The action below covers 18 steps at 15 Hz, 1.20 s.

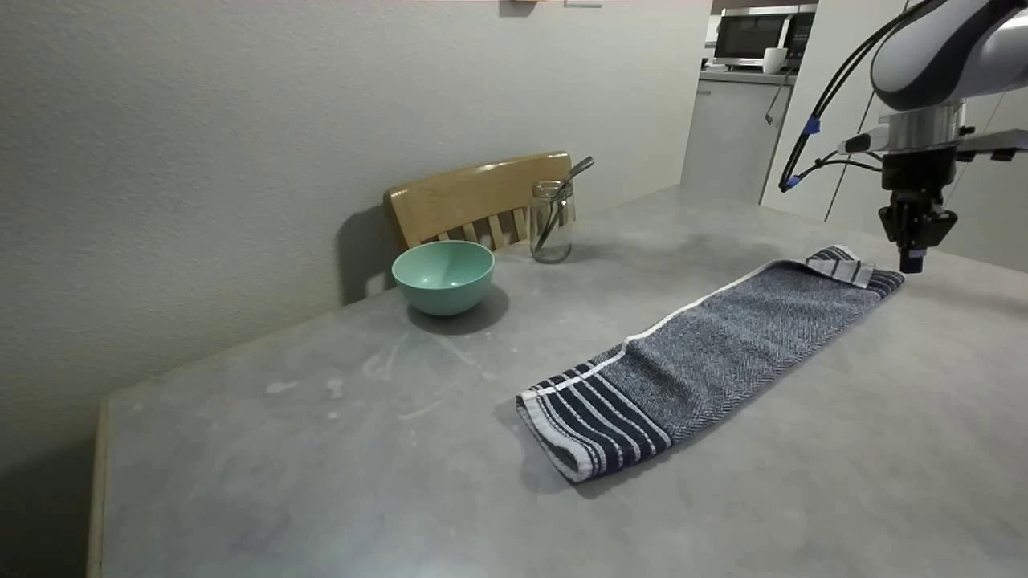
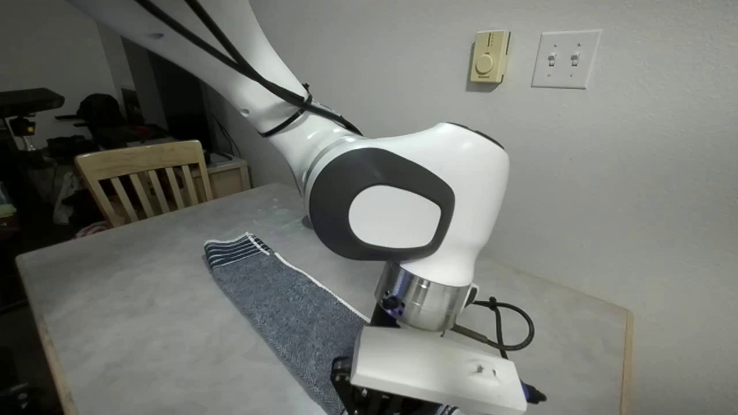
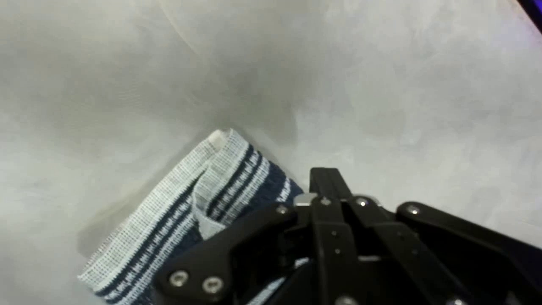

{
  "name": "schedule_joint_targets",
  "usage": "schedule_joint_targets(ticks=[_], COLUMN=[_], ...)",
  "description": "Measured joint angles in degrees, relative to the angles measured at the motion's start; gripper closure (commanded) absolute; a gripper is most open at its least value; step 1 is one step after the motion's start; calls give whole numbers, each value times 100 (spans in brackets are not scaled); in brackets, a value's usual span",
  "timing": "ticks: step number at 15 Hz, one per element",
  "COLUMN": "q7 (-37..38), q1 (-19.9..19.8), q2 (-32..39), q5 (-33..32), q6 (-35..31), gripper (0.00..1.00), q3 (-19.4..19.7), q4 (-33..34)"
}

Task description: Unfold the towel once

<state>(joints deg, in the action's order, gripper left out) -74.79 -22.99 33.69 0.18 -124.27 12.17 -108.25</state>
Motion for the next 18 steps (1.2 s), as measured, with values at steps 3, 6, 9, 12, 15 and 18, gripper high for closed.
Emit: schedule_joint_targets(ticks=[3,6,9,12,15,18], q7=[390,687,861,889,889,875], q1=[6,16,7,-50,-139,-283], q2=[20,20,20,20,20,20], q5=[-210,-372,-407,-368,-271,-52], q6=[-215,-553,-1119,-1383,-1384,-1385], gripper=[100,100,100,100,100,100], q3=[2,2,-6,-70,-166,-279], q4=[-19,-91,-225,-314,-343,-360])
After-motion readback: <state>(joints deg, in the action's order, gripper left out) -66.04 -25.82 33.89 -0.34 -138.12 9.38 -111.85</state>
